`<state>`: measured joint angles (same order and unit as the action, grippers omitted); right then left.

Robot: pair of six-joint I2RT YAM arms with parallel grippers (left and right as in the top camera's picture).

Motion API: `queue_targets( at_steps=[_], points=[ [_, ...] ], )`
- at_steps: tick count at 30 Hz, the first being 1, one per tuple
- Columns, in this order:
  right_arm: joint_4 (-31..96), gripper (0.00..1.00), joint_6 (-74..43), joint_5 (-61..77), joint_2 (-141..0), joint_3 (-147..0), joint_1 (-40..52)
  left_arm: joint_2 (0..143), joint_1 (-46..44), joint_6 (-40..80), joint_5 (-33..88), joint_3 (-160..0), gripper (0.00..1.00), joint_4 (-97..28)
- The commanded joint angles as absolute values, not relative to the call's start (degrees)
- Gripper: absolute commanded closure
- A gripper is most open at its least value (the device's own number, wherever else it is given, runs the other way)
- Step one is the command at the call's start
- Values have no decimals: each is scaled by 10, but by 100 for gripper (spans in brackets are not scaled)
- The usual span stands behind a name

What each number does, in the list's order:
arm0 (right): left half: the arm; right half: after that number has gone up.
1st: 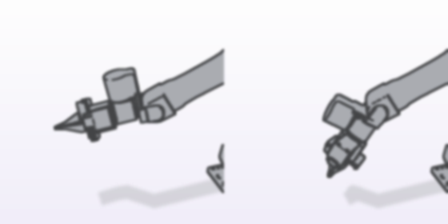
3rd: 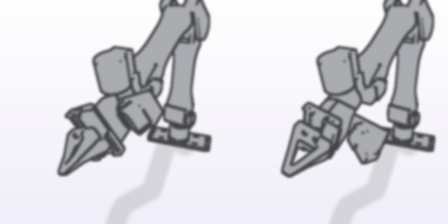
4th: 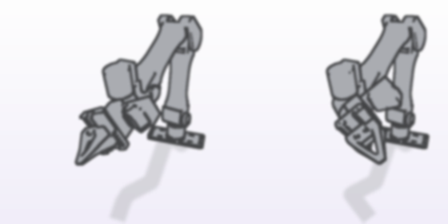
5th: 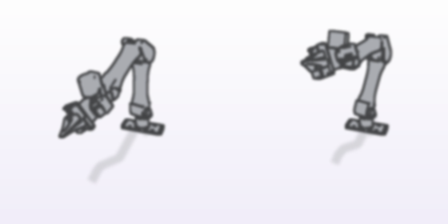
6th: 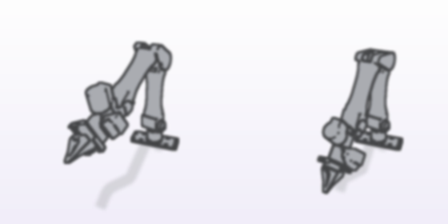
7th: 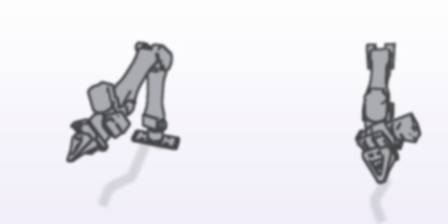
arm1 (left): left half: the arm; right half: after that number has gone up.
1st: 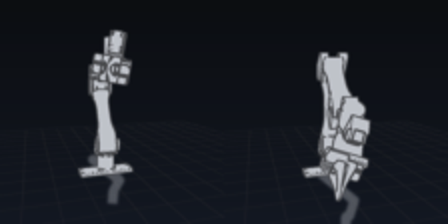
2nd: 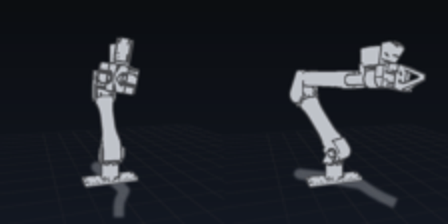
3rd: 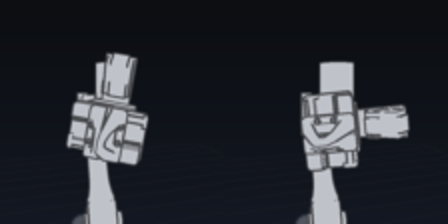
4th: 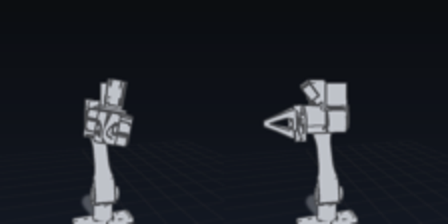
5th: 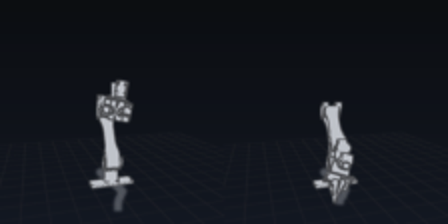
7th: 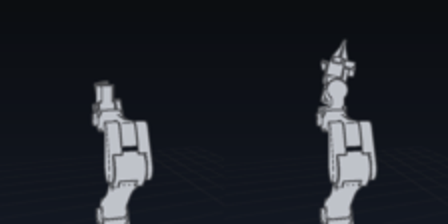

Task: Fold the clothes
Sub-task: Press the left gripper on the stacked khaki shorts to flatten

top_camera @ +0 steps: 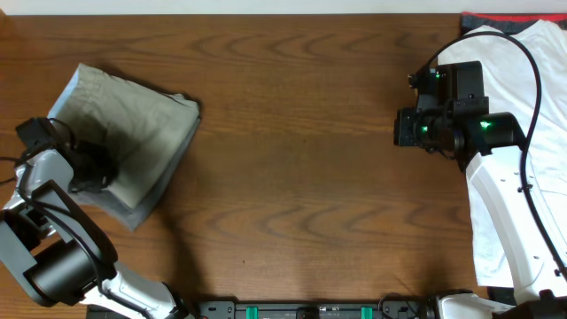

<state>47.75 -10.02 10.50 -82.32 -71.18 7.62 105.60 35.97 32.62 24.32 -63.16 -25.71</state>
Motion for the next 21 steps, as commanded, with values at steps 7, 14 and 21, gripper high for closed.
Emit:
queue_targets(
  at_steps=[7, 14, 21],
  points=[
    [471, 95, -98, 113, -813, -715, 76, 844, 347, 98, 336, -622, 55, -338],
    [457, 94, -98, 125, -813, -715, 76, 836, 229, -105, 261, -620, 94, -349],
    [465, 95, -98, 127, -813, -715, 76, 932, 131, -119, 158, -620, 94, -255]
  ],
)
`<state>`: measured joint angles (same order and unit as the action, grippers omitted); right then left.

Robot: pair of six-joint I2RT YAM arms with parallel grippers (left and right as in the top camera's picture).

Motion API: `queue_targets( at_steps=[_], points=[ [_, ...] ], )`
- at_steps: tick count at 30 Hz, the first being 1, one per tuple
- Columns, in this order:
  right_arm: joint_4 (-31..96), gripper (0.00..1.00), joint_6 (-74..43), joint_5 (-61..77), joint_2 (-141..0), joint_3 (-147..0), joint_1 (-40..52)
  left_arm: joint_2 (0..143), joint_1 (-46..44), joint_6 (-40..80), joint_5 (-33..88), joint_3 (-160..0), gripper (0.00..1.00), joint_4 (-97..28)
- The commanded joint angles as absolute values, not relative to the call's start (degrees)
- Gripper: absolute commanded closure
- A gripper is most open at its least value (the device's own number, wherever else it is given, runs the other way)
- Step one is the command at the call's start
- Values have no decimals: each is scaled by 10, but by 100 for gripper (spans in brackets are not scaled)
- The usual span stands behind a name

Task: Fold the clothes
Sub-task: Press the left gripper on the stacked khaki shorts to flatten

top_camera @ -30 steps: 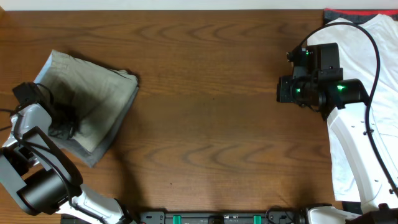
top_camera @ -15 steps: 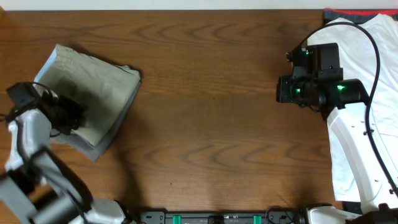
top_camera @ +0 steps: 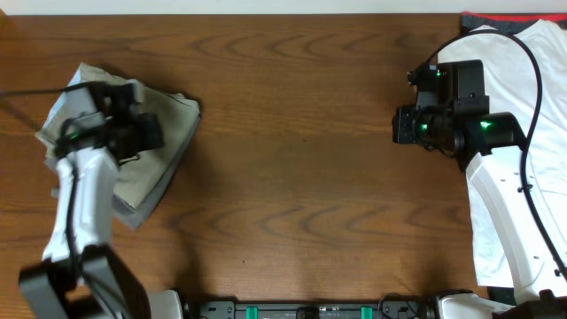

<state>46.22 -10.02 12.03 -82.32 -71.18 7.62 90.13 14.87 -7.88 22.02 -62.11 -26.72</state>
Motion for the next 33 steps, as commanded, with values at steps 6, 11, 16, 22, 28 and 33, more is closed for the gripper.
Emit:
queue_targets(
  at_steps=[6, 11, 16, 22, 28, 33],
  points=[
    [469, 94, -98, 127, -813, -715, 76, 1011, 126, -67, 109, -620, 94, -200],
    [462, 94, -98, 126, -813, -715, 76, 1084, 124, -44, 113, -620, 94, -161],
    [458, 95, -98, 126, -813, -715, 76, 1120, 127, 20, 109, -621, 94, -86],
    [460, 95, -98, 124, -813, -715, 76, 1121, 144, 110, 85, -626, 94, -9],
    [460, 95, -98, 124, -813, -715, 76, 1115, 148, 112, 121, -638, 94, -25],
    [459, 90, -98, 122, -813, -715, 75, 1057, 149, 111, 137, -666, 60, -106]
  ],
)
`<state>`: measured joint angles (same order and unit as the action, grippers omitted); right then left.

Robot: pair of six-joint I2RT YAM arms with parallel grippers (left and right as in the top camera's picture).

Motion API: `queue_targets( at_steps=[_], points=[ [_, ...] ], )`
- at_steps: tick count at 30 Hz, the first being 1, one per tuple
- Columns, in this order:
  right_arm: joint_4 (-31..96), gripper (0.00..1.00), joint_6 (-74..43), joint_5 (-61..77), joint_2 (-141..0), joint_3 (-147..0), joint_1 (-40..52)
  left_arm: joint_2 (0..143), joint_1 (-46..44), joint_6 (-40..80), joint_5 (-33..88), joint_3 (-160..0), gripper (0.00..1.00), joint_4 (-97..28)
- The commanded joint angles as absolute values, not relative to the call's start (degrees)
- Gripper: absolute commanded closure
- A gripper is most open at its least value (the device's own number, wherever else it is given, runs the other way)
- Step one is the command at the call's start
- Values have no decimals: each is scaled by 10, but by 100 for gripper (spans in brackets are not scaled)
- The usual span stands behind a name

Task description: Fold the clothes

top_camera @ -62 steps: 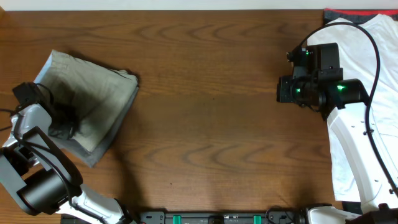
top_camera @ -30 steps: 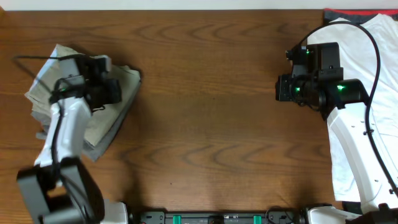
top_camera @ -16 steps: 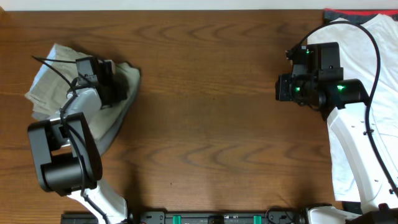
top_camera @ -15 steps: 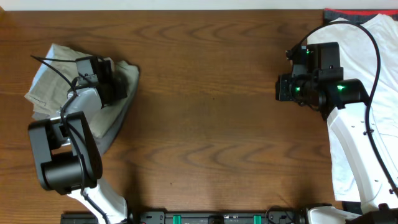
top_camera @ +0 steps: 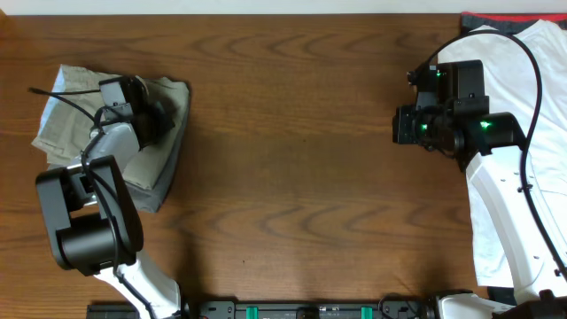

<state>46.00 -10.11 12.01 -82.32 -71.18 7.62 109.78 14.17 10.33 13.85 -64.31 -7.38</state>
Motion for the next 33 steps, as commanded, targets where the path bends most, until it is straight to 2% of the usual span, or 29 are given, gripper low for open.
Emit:
queue_targets(
  at_steps=[1, 3, 4, 12, 14, 16, 17, 18, 19, 27, 33],
  points=[
    [458, 83, -98, 123, -813, -715, 75, 1035, 149, 103, 137, -679, 56, -132],
    [450, 73, -98, 123, -811, -715, 75, 992, 149, 77, 137, -710, 51, -189],
    [443, 70, -98, 123, -808, -715, 75, 968, 149, 66, 137, -728, 44, -219],
    [374, 59, -98, 140, -724, -716, 75, 776, 148, 13, 137, -868, 26, -473],
    [366, 51, -98, 140, -682, -716, 75, 722, 148, 13, 137, -887, 25, -539],
    [367, 36, -98, 140, -646, -716, 75, 675, 148, 13, 137, -889, 24, -583],
    [369, 30, -98, 140, -624, -716, 75, 653, 148, 13, 137, -889, 11, -604],
    [372, 22, -98, 140, -605, -716, 75, 633, 148, 13, 137, -888, 2, -626],
    [376, 1, -98, 140, -585, -716, 75, 612, 148, 13, 137, -888, 2, -647],
    [428, 1, -98, 140, -472, -716, 75, 521, 148, 13, 123, -888, 2, -758],
    [434, 1, -98, 140, -439, -716, 75, 514, 148, 13, 124, -888, 2, -771]
  ],
)
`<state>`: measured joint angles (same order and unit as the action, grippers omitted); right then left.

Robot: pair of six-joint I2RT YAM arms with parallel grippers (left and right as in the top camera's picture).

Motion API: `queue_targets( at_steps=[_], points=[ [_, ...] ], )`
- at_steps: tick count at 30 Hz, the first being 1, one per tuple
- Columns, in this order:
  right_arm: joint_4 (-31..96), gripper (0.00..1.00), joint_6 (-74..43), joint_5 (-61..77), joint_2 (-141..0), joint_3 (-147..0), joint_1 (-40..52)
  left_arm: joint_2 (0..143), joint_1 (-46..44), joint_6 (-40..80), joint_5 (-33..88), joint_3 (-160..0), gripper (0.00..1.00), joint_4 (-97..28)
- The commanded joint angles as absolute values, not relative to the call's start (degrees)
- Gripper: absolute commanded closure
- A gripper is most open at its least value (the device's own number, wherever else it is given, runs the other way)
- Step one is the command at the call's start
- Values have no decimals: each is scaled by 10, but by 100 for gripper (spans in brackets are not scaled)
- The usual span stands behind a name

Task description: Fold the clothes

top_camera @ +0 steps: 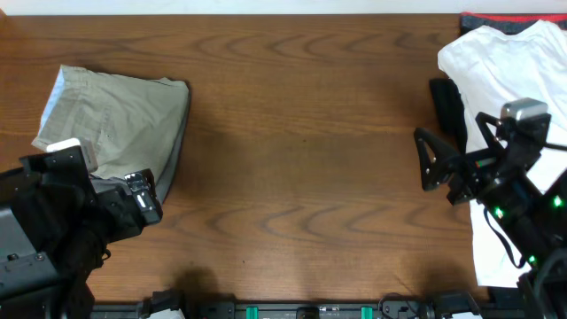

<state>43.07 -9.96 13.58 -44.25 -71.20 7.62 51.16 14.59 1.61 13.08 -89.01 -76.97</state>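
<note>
A folded khaki garment (115, 111) lies flat at the table's far left, its grey lining showing along the right edge. My left arm is drawn back to the front left corner, and its gripper (144, 202) sits just off the garment's lower edge, holding nothing that I can see; its fingers are not clear enough to judge. At the right, my right gripper (434, 133) points left with its jaws apart and empty, next to a pile of white clothing (505, 62).
A red garment edge (492, 18) peeks out behind the white pile at the back right. The white cloth runs down the right edge under my right arm. Brown wooden table (301, 151) lies between the two piles.
My left arm has left the khaki garment and now sits low at the front left. The right arm has dropped lower and turned, its jaws now apart. The garment lies flat.
My left gripper was first at the khaki garment's left side, then over its top, then on its right part while the bundle sat further left and more compact. The right arm stayed still through those moments. Now both arms have shifted and the garment rests alone.
</note>
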Motion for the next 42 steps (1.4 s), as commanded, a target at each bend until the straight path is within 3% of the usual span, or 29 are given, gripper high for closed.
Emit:
queue_targets(
  at_steps=[1, 16, 21, 28, 36, 42],
  points=[
    [434, 1, -98, 140, -438, -716, 75, 514, 148, 13, 124, -888, 2, -771],
    [493, 1, -98, 139, -439, -715, 76, 515, 148, 13, 124, -888, 2, -771],
    [463, 1, -89, 63, -430, -698, 75, 515, 148, 13, 124, -888, 2, -771],
    [293, 1, -90, 34, -289, -497, 65, 515, 148, 13, 124, -888, 2, -771],
    [285, 1, -91, 23, -85, -303, 63, 515, 148, 13, 124, -888, 2, -771],
    [243, 1, -96, 15, -8, -185, 63, 515, 148, 13, 124, -888, 2, -771]
  ],
)
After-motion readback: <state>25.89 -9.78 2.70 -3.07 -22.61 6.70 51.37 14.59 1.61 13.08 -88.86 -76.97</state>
